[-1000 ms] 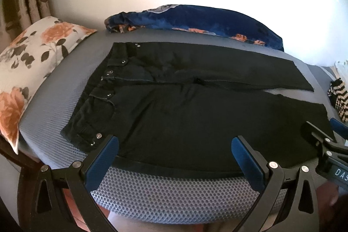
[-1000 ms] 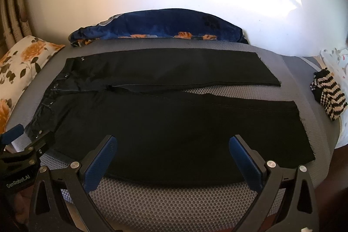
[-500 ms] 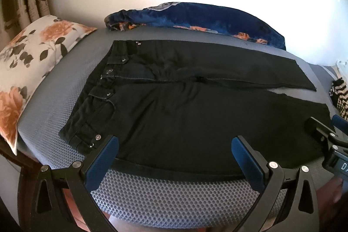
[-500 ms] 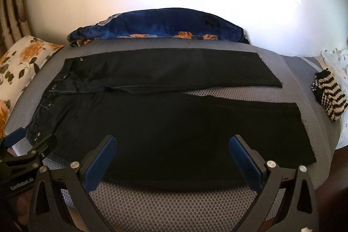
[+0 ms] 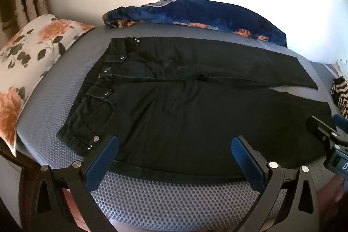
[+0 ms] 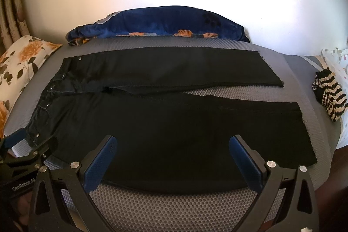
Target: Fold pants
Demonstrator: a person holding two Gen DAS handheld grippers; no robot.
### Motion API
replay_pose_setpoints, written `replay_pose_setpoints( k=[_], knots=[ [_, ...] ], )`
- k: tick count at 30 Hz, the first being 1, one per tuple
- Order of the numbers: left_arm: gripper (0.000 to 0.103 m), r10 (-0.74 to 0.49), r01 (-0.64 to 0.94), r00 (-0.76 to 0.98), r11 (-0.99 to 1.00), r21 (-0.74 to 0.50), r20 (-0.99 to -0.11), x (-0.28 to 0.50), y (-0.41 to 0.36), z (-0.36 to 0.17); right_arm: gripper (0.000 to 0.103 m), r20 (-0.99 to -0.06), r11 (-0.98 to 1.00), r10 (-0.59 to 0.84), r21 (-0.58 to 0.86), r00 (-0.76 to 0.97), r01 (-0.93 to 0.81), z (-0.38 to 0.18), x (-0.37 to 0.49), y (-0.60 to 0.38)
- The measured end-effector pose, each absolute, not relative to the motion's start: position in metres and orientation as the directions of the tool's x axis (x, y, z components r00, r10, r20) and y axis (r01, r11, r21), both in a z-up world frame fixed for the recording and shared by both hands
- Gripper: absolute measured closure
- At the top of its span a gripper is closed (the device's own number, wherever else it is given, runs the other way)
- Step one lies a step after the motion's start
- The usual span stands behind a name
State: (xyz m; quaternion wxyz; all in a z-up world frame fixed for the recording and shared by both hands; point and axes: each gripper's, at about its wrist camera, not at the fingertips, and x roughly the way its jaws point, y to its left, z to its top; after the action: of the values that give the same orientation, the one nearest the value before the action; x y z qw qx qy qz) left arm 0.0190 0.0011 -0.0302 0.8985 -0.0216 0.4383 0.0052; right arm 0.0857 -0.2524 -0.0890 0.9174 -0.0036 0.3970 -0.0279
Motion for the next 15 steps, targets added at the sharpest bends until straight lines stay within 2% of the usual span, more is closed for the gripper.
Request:
replay_pose_setpoints(
  k=[8,11,15],
  knots=[
    [0.001,-0.029,-0.034,0.61,0.997,-0.063,-0.792,0.047,0.023,-0.023,0.001,-0.745,0.997,0.057,0.071,0.665,-0.006,-0.092,0.1,-0.258],
    [0.002,-0.004,-0.067,0.613,0.996,-0.057,-0.79,0.067,0.044,-0.019,0.001,-0.74,0.987,0.144,0.154,0.656,-0.043,-0.087,0.113,-0.262],
    [0.011,0.005,-0.115,0.605,0.99,-0.081,-0.796,0.104,0.088,-0.012,0.0,-0.717,0.975,0.212,0.205,0.664,-0.09,-0.076,0.137,-0.263]
  ],
)
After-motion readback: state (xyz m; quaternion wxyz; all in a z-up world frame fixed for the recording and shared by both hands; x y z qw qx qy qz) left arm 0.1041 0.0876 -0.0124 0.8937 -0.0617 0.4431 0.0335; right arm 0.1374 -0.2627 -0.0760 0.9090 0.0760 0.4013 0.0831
